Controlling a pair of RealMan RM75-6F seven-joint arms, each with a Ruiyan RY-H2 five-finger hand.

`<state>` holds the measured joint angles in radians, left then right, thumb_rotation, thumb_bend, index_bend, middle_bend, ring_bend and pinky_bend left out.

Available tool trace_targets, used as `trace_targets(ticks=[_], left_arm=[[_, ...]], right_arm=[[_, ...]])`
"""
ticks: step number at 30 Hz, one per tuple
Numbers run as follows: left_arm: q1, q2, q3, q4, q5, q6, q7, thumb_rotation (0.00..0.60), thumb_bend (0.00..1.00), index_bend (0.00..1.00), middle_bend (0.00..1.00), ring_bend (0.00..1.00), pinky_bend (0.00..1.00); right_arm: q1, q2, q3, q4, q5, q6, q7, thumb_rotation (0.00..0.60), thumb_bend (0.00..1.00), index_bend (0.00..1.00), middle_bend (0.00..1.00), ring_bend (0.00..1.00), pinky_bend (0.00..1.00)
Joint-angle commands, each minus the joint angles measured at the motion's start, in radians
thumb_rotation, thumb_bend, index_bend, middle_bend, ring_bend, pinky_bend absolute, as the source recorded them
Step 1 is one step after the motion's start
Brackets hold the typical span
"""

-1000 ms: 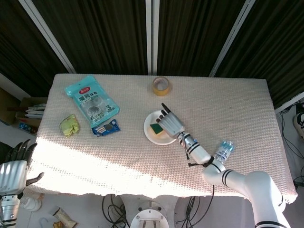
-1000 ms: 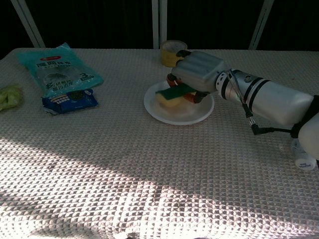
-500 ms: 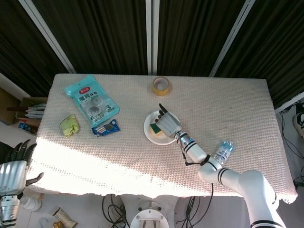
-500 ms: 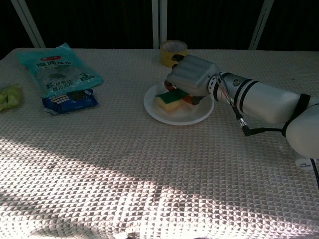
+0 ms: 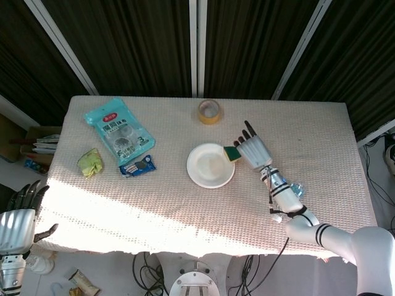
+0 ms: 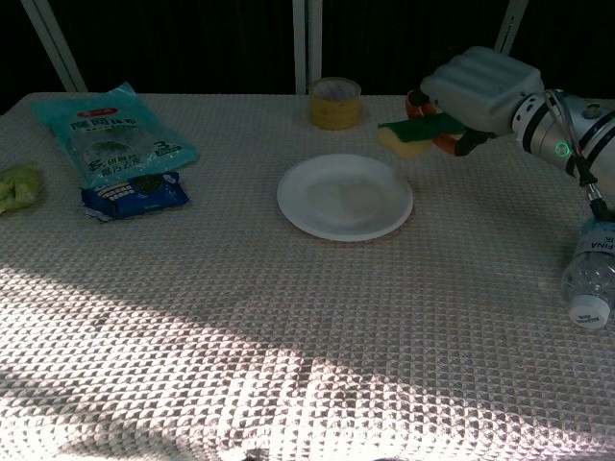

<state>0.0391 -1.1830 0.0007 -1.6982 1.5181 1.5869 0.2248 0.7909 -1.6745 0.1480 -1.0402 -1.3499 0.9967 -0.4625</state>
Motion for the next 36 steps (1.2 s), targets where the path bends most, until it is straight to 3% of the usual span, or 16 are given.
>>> trace_targets(ticks=[1,6,7,10,16,22,26,30,36], left_arm=[[0.004,0.003,-0.002,-0.003,-0.002,0.006,0.004,0.600,0.09,0.15,0.06,0.06,0.14],[-0.007,0.002,-0.010,-0.004,-0.021,-0.015,0.009,0.600,0.09,0.15,0.06,0.06,0.14],[-0.010,0.003,-0.012,-0.006,-0.020,-0.019,0.014,0.600,0.09,0.15,0.06,0.06,0.14],[-0.017,0.004,-0.015,-0.013,-0.015,-0.021,0.024,0.600,0.09,0.15,0.06,0.06,0.14],[-0.016,0.002,-0.015,-0.016,-0.019,-0.022,0.026,0.600,0.09,0.15,0.06,0.06,0.14],[-0.015,-0.001,-0.018,-0.008,-0.019,-0.016,0.015,0.600,0.09,0.15,0.06,0.06,0.14],[-0.021,-0.002,-0.022,-0.007,-0.019,-0.021,0.018,0.600,0.09,0.16,0.06,0.06,0.14],[-0.026,-0.003,-0.025,-0.007,-0.017,-0.021,0.029,0.600,0.09,0.16,0.06,0.06,0.14],[-0.029,-0.002,-0.027,-0.012,-0.013,-0.019,0.039,0.600,0.09,0.15,0.06,0.06,0.14]], right_arm=[[-0.031,0.009,-0.021,0.027,0.043,-0.038,-0.010,0.600,0.39,0.51,0.40,0.22,0.03],[-0.051,-0.023,-0.028,0.090,0.099,-0.087,-0.041,0.600,0.39,0.27,0.31,0.15,0.01],[-0.053,-0.025,-0.027,0.091,0.112,-0.097,-0.054,0.600,0.38,0.17,0.26,0.11,0.00],[-0.061,-0.022,-0.020,0.067,0.139,-0.101,-0.079,0.600,0.28,0.01,0.12,0.01,0.00],[-0.111,0.064,0.003,-0.072,0.186,-0.046,-0.092,0.600,0.23,0.00,0.05,0.00,0.00],[-0.245,0.255,-0.004,-0.324,0.144,0.155,-0.021,0.600,0.24,0.00,0.09,0.00,0.00],[-0.363,0.391,-0.044,-0.502,0.072,0.311,0.053,0.600,0.24,0.00,0.12,0.00,0.00],[-0.460,0.496,-0.097,-0.614,0.017,0.401,0.129,0.600,0.26,0.00,0.12,0.00,0.00],[-0.581,0.568,-0.157,-0.667,-0.062,0.515,0.264,0.600,0.27,0.00,0.12,0.00,0.00]])
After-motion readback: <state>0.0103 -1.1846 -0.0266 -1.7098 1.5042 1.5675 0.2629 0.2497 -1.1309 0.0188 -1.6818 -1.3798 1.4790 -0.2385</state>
